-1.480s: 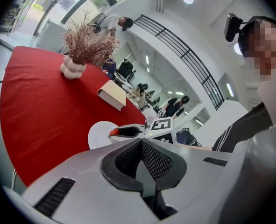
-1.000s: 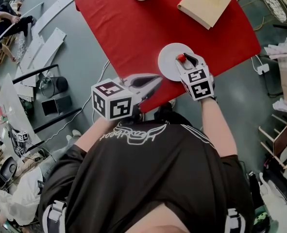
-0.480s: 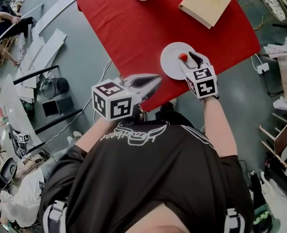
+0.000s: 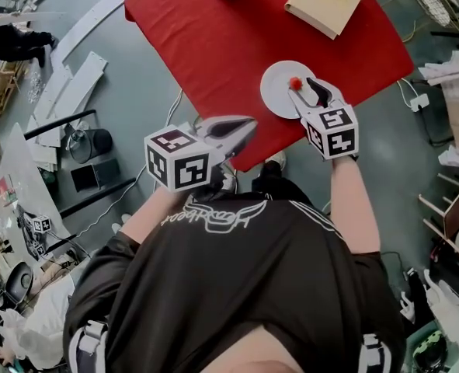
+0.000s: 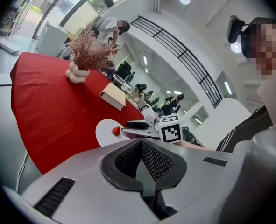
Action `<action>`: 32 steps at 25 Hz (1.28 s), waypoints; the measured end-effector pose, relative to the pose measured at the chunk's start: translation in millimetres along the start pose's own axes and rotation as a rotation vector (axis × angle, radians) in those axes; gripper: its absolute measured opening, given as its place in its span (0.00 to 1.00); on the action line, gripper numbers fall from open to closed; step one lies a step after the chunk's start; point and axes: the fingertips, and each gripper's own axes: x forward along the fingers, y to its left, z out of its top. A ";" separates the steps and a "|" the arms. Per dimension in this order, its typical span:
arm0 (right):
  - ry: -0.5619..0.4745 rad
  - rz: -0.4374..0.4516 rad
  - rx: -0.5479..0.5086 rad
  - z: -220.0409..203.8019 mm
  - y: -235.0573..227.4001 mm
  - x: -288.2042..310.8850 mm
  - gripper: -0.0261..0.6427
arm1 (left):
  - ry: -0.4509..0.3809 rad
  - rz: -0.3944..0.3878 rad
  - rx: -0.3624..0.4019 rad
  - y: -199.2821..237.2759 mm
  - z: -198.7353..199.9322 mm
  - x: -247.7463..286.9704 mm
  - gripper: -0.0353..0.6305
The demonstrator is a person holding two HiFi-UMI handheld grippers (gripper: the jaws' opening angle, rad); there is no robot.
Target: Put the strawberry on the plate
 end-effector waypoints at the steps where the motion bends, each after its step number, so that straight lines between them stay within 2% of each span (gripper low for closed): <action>1: -0.011 0.000 0.003 3.2 2.6 -6.0 0.30 | -0.001 -0.003 0.008 -2.0 0.3 -2.1 0.06; 6: -0.090 -0.019 0.006 26.4 21.3 -42.5 0.30 | -0.016 -0.019 0.053 -14.1 4.2 -17.5 0.06; 10: -0.199 0.004 0.024 49.1 53.5 -83.4 0.29 | -0.025 -0.038 0.114 -31.9 5.1 -35.3 0.06; 12: -0.246 -0.008 0.028 57.4 69.3 -106.0 0.25 | -0.030 -0.056 0.142 -43.2 4.0 -45.3 0.06; 15: -0.323 -0.037 0.039 69.1 94.2 -139.7 0.13 | -0.036 -0.084 0.184 -59.8 0.3 -60.4 0.06; 18: -0.387 -0.058 0.060 73.5 125.3 -170.4 0.10 | -0.036 -0.114 0.231 -77.2 -8.6 -77.8 0.06; 22: -0.459 -0.031 0.118 72.2 175.2 -204.4 0.08 | -0.036 -0.168 0.268 -100.8 -23.1 -107.0 0.06; 26: -0.495 -0.025 0.167 63.4 214.1 -227.2 0.06 | -0.036 -0.213 0.313 -120.7 -35.9 -132.8 0.06; 32: -0.481 -0.018 0.183 45.3 260.5 -249.0 0.05 | -0.018 -0.264 0.366 -146.8 -54.8 -161.6 0.06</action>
